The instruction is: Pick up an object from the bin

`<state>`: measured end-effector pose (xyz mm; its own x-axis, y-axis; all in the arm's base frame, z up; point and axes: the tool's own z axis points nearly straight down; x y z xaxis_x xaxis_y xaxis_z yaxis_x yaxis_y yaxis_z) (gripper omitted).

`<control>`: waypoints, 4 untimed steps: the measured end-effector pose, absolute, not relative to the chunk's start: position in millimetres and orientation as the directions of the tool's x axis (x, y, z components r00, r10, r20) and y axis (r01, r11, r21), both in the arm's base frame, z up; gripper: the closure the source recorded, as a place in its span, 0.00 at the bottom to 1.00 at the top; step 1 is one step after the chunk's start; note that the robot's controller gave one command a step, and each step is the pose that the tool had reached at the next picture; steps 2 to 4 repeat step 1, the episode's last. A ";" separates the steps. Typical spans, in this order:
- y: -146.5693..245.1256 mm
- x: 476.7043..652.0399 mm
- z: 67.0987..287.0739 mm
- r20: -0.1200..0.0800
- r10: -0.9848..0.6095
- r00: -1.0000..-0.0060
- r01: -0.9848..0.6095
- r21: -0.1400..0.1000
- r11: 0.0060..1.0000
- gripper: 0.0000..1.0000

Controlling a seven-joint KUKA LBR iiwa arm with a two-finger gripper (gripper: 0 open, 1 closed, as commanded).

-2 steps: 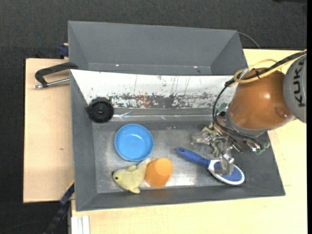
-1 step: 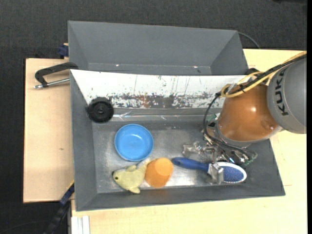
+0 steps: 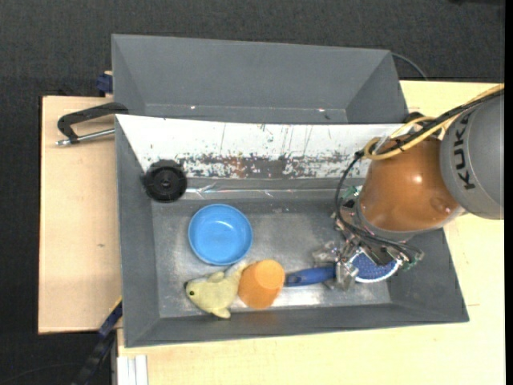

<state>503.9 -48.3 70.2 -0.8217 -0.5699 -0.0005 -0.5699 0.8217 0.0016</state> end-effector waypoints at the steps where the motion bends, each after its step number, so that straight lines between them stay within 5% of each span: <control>1: -50.6 521.2 200.9 -0.012 -0.574 -0.819 -0.574 -0.008 0.819 1.00; 4: -50.6 521.2 200.9 -0.012 -0.574 -0.819 -0.574 -0.008 0.819 1.00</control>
Offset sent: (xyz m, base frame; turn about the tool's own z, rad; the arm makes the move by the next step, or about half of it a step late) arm 0.0143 -0.0029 0.1256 -0.0071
